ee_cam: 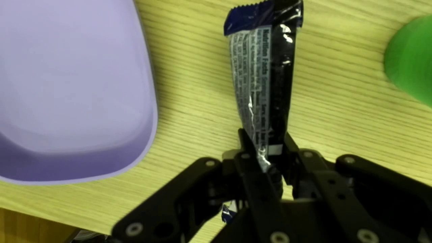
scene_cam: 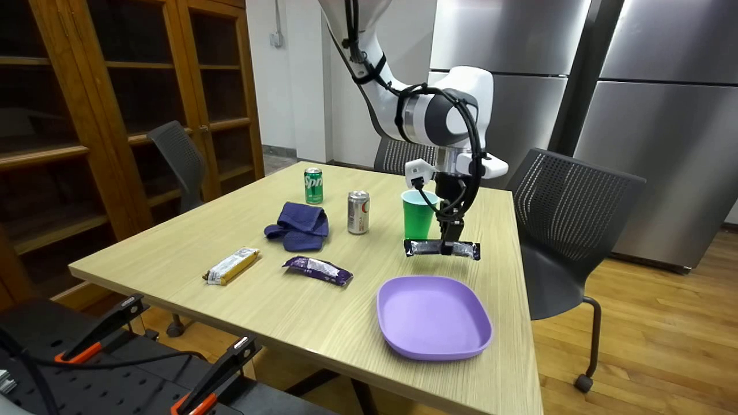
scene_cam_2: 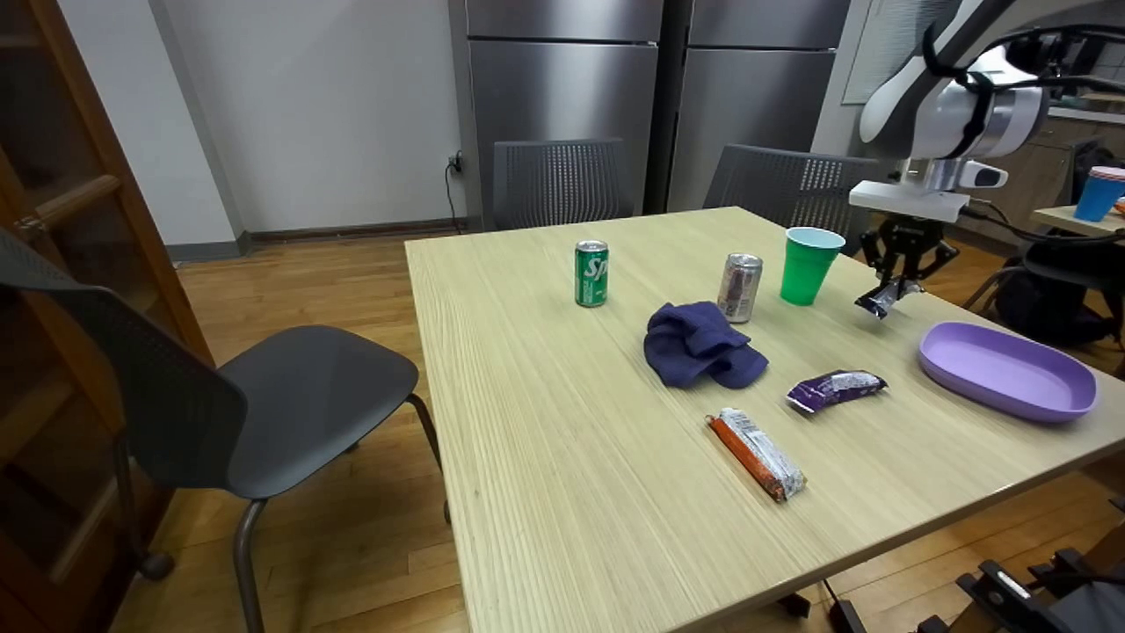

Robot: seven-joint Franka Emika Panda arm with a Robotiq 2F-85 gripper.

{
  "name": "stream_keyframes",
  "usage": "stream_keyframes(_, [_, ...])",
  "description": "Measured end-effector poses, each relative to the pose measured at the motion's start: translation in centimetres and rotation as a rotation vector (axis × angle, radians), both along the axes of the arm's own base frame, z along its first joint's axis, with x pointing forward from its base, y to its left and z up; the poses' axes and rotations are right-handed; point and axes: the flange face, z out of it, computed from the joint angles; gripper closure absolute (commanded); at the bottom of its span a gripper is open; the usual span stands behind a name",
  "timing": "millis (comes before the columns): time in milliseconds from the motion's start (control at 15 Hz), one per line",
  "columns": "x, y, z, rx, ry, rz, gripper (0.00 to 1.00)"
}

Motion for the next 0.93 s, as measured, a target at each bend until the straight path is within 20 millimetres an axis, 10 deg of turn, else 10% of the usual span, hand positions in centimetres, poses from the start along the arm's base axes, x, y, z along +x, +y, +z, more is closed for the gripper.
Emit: stream_keyframes(933, [-5.8, 3.2, 1.6, 0.03, 0.02, 0.169, 0.94])
